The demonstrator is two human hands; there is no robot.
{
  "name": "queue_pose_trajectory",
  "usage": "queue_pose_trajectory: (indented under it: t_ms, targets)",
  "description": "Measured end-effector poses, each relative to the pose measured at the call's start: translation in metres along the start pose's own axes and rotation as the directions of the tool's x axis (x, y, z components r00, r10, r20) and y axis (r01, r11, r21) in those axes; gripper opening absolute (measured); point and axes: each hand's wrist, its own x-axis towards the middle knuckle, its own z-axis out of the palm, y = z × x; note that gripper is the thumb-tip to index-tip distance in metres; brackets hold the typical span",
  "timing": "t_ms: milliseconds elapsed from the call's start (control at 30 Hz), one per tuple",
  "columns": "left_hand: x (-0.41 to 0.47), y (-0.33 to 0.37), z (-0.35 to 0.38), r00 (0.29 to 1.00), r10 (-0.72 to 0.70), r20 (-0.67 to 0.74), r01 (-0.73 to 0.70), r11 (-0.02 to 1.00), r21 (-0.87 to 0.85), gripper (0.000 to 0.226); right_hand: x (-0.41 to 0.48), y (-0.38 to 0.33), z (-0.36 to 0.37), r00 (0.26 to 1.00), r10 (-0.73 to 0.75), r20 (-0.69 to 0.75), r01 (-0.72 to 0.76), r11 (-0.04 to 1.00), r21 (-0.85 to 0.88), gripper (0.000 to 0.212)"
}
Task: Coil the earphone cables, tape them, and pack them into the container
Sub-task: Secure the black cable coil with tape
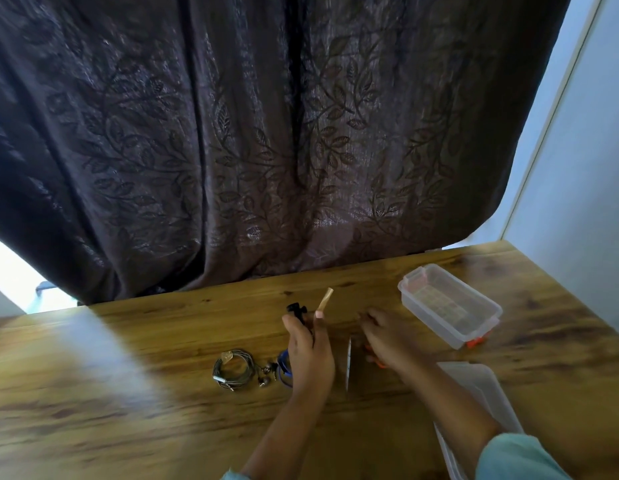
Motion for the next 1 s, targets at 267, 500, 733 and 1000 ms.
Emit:
queue_pose_trajectory:
  t_ms: [267, 500, 733, 1000]
  targets:
    - [0.007, 0.006, -0.004, 0.998, -0.042, -0.038, 0.039, 0.996, -0.077, 0.02, -0.017, -0.004, 0.017, 0.991, -0.106, 0.08, 0.075, 0.945, 0.319, 0.081]
    - [0.017, 0.014, -0.035, 0.988, -0.131, 0.085, 0.146, 0.965, -0.216, 0.018, -0.005, -0.002, 0.016, 0.913, -0.383, 0.14, 0.365, 0.616, -0.698, 0.08]
    - [0.009, 0.03, -0.063, 0.972, -0.11, 0.209, 0.153, 0.967, -0.204, 0.024, -0.005, -0.017, 0.018, 0.906, -0.41, 0.107, 0.378, 0.665, -0.644, 0.049]
    - [0.0, 0.04, -0.094, 0.959, -0.061, 0.276, 0.109, 0.98, -0.164, 0.022, -0.03, -0.09, 0.007, 0.888, -0.45, 0.098, 0.378, 0.833, 0.403, 0.025]
